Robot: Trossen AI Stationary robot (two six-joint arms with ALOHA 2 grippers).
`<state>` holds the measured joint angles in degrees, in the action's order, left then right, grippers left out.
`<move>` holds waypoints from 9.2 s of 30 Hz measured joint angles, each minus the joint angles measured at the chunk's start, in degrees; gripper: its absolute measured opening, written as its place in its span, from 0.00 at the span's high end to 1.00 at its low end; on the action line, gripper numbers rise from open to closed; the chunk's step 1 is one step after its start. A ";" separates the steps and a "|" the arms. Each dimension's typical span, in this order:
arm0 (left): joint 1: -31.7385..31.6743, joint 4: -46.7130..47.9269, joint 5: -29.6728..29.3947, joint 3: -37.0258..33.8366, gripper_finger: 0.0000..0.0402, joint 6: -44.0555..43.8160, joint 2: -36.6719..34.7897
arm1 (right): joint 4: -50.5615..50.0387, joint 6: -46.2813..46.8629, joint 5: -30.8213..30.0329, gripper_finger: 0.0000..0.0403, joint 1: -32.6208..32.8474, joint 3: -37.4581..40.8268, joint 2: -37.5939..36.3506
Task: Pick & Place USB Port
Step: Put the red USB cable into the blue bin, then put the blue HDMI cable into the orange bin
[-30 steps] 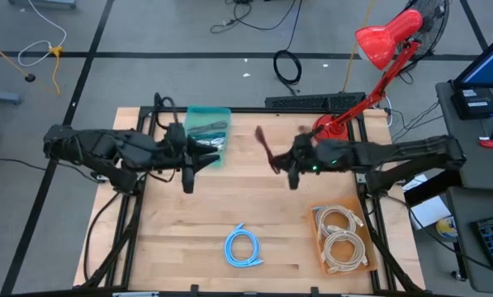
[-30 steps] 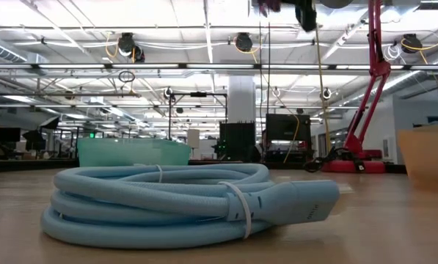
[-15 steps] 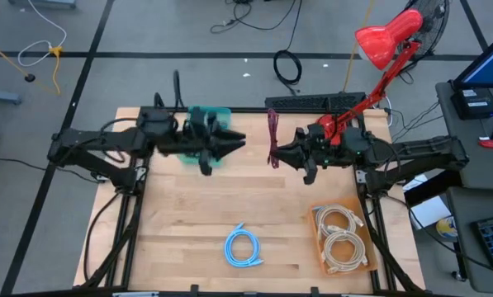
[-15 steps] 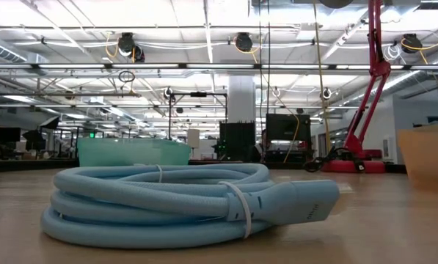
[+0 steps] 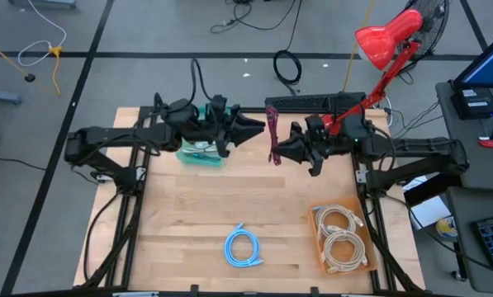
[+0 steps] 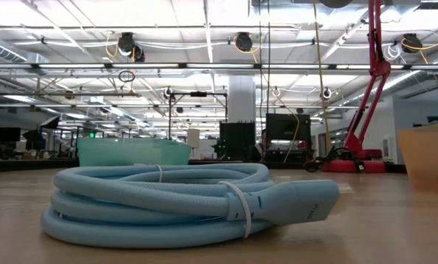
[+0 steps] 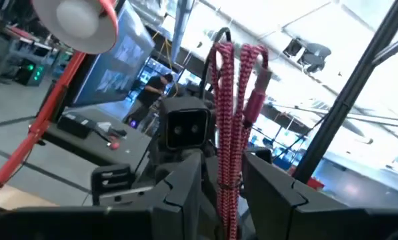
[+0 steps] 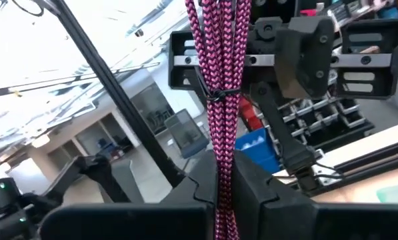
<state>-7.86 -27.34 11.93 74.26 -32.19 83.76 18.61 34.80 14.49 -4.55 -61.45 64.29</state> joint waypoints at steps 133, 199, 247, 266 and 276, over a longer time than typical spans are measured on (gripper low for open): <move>-35.67 69.99 -17.56 2.19 0.97 75.03 18.23 | -3.58 3.72 -2.74 0.47 -3.73 -0.02 -0.33; -26.01 68.90 -3.22 2.19 0.68 38.54 11.42 | -8.72 5.05 -5.41 0.47 -3.75 0.00 -0.28; 45.29 31.73 -41.37 2.23 0.68 -35.21 17.07 | -14.75 2.06 -4.07 0.47 23.91 0.00 0.09; 39.30 86.01 -28.19 39.89 0.68 -45.17 42.07 | -20.91 1.42 5.26 0.47 27.27 0.00 -0.07; 36.96 92.38 -17.78 40.59 0.68 -54.54 48.54 | -22.08 0.60 8.16 0.47 27.27 0.00 -0.17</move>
<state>29.10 65.04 -5.85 114.85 -86.73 132.30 -3.48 35.40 22.65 22.72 -61.45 64.12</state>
